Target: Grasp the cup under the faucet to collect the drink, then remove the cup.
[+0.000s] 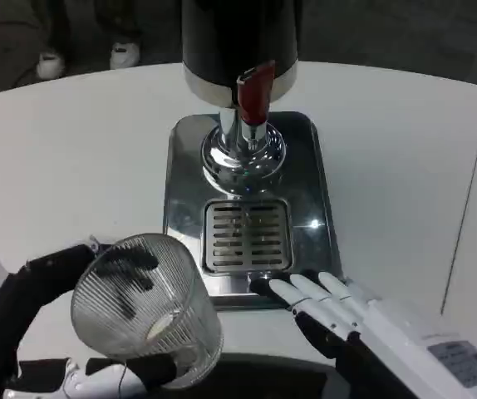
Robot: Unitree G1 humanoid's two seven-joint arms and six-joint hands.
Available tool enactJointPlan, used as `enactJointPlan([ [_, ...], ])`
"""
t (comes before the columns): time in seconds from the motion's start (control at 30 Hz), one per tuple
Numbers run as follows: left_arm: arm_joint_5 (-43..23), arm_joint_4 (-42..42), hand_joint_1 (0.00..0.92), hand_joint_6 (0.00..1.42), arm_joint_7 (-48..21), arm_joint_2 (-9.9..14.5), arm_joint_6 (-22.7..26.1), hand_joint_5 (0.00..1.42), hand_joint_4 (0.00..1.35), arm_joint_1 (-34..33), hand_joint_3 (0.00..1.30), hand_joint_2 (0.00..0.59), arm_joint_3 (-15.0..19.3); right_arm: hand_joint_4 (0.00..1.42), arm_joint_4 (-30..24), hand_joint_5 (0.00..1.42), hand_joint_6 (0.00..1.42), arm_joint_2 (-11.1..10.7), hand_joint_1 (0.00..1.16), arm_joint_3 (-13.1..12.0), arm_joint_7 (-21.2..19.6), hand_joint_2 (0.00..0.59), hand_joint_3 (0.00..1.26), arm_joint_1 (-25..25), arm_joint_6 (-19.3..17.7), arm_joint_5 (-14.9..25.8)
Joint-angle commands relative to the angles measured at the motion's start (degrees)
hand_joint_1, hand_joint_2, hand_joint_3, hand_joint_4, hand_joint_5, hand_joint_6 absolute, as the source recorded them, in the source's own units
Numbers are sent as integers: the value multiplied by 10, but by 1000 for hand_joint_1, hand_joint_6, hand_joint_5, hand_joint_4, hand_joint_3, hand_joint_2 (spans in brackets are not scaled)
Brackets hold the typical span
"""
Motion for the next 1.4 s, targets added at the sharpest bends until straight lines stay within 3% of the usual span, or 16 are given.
enactJointPlan([
  [0.03, -13, -7, 781, 523, 6, 1, -7, 687, 618, 5, 622, 103, 9, 42, -9, 0, 0, 7, 516, 1, 5, 472, 91, 3, -11, -2],
  [0.27, -13, 18, 781, 523, 9, 6, -8, 687, 618, -10, 622, 103, 23, 42, -9, 0, 0, 12, 516, -1, 4, 472, 92, 6, -14, 0],
  [0.63, 4, 197, 776, 523, 19, 46, -37, 688, 618, -154, 630, 101, 24, 45, -9, 0, 0, 23, 516, -18, -1, 472, 92, 23, -35, 15],
  [1.07, 71, 311, 771, 524, 55, 56, -18, 688, 618, -297, 637, 104, -41, 51, -9, 0, 0, 36, 516, -30, -2, 472, 93, 37, -60, 30],
  [1.4, 110, 394, 771, 524, 70, 62, -6, 695, 618, -379, 638, 107, -88, 51, -9, 0, 0, 45, 513, -58, -8, 473, 93, 76, -96, 61],
])
